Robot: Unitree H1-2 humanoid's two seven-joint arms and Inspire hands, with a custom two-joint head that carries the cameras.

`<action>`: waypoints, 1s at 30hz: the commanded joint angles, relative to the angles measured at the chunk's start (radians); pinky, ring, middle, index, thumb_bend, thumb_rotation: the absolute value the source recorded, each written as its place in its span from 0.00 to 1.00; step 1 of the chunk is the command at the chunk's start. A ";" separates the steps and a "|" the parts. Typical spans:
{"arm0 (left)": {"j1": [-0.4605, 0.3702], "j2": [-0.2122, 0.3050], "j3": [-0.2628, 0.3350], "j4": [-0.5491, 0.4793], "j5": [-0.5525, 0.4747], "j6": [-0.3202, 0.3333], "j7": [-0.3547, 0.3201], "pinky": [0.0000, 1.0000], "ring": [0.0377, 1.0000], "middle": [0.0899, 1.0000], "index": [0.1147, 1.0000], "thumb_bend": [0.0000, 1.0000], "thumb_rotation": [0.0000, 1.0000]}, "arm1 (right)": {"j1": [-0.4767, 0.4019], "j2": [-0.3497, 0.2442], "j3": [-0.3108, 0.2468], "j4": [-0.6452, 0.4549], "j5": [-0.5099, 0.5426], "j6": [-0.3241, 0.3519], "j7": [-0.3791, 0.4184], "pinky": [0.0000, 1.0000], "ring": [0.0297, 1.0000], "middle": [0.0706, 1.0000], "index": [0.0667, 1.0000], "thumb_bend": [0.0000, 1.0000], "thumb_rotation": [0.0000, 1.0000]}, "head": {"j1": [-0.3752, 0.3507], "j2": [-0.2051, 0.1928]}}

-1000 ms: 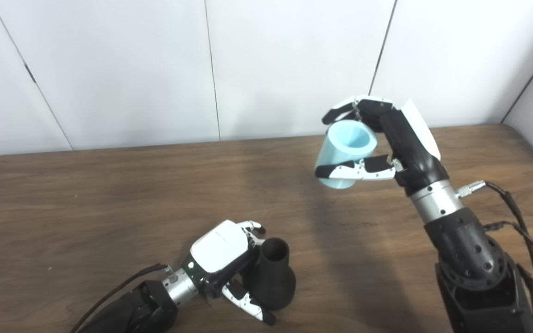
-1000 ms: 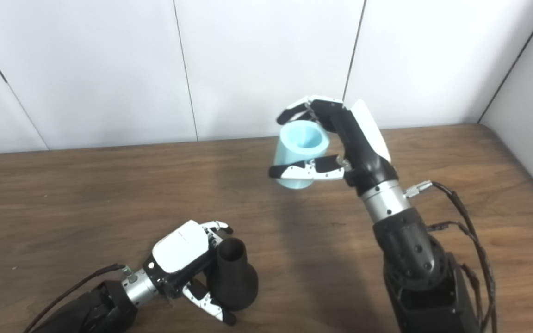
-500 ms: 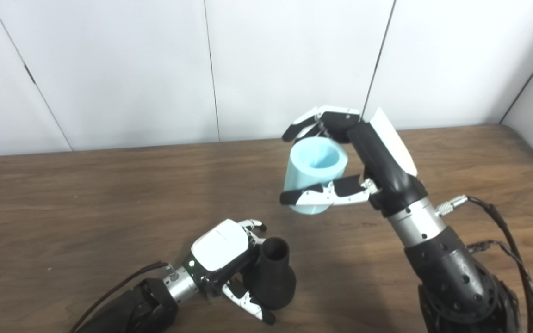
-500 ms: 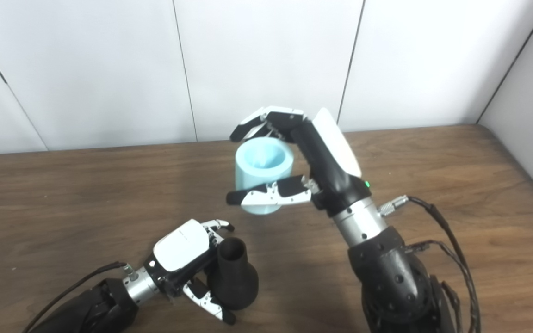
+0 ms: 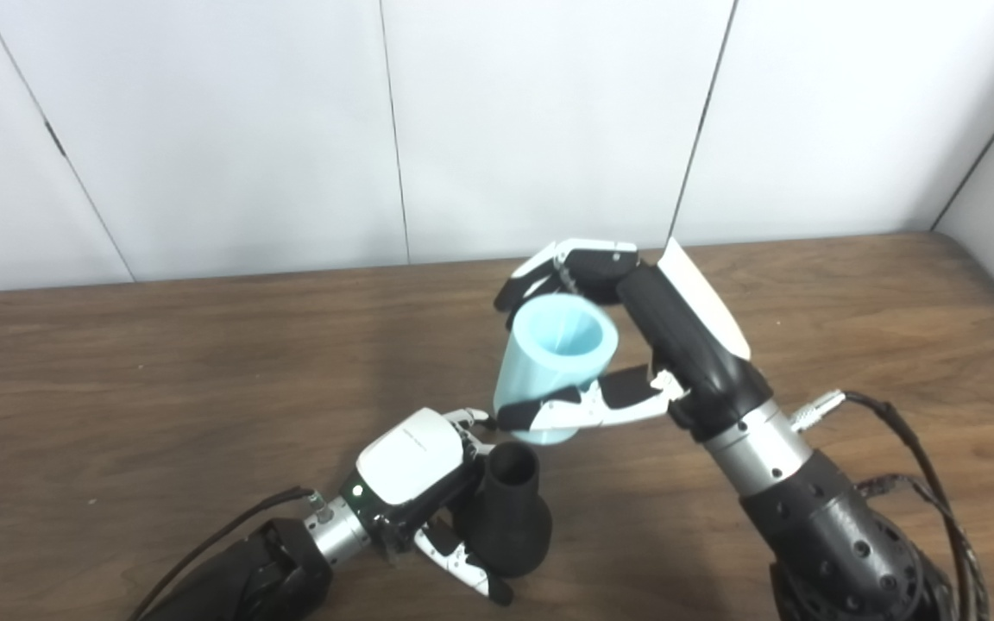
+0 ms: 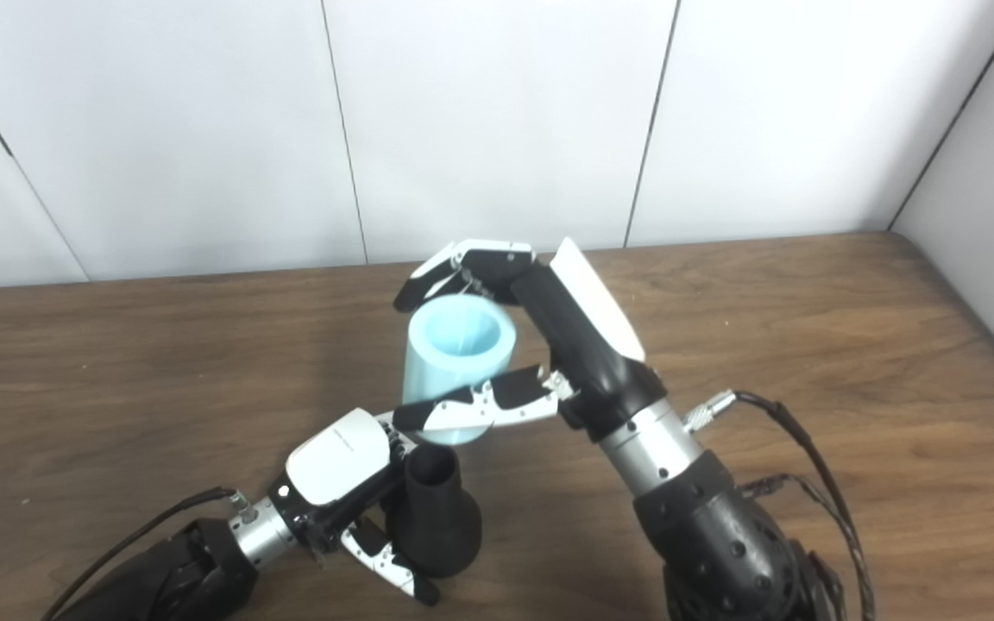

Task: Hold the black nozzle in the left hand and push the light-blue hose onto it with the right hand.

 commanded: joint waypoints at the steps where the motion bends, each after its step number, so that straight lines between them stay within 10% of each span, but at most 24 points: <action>1: 0.081 0.019 -0.072 0.088 0.099 0.033 -0.147 0.78 0.52 0.41 0.44 0.52 0.00 | -0.003 0.006 0.000 -0.044 -0.019 -0.040 -0.012 0.26 0.36 0.44 0.51 0.51 0.00 | 0.005 0.002; 30: 0.105 0.025 -0.075 0.056 0.095 0.050 -0.172 0.82 0.53 0.42 0.43 0.52 0.00 | 0.149 0.068 0.044 0.155 -0.069 -0.413 -0.126 0.18 0.40 0.41 0.49 0.51 0.00 | 0.046 0.004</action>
